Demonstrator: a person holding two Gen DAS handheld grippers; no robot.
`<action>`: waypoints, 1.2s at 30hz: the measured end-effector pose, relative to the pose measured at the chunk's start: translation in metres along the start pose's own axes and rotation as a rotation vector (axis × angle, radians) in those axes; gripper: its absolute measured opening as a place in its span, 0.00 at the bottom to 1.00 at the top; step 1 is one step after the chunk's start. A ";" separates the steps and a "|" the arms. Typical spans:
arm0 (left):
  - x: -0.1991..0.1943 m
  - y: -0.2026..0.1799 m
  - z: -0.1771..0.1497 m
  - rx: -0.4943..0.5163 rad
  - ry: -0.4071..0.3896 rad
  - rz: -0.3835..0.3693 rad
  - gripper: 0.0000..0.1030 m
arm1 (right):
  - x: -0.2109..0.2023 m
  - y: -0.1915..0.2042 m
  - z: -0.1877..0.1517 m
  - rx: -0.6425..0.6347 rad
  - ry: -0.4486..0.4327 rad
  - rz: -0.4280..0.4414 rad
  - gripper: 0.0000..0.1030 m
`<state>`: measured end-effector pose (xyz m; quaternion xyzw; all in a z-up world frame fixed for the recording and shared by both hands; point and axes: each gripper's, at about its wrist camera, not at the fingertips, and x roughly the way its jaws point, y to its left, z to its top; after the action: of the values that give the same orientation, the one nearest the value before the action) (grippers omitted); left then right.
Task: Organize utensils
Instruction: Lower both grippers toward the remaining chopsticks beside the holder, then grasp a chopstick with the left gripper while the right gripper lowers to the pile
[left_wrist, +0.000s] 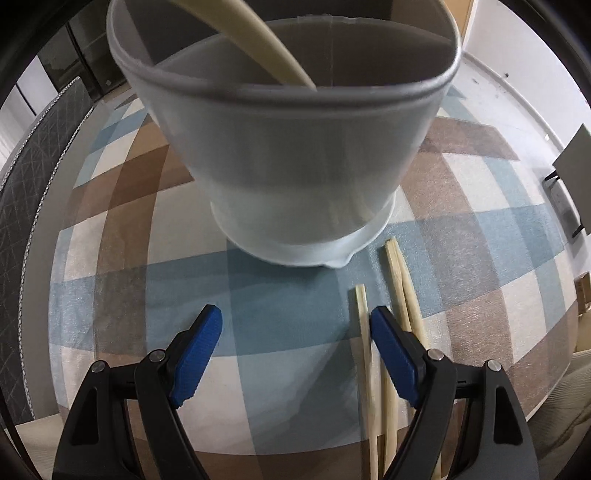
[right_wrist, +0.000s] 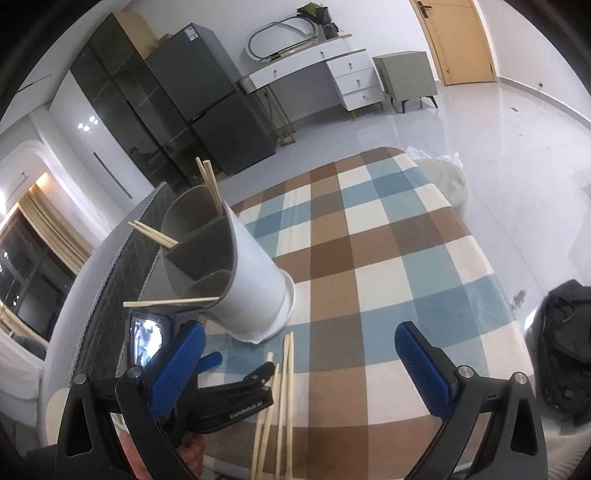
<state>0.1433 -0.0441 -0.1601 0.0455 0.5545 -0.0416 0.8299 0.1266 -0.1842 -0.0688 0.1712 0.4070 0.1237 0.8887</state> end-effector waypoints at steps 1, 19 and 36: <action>-0.001 0.000 -0.001 0.002 0.000 0.006 0.77 | 0.000 0.000 0.000 0.001 0.000 0.000 1.00; -0.016 -0.005 -0.016 0.045 0.013 -0.098 0.06 | 0.002 0.005 0.000 -0.007 -0.005 -0.002 1.00; -0.018 0.031 -0.017 -0.088 0.044 -0.134 0.46 | -0.007 0.007 -0.002 -0.012 -0.025 0.008 1.00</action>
<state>0.1243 -0.0114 -0.1487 -0.0273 0.5756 -0.0717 0.8141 0.1205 -0.1798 -0.0625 0.1689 0.3943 0.1275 0.8943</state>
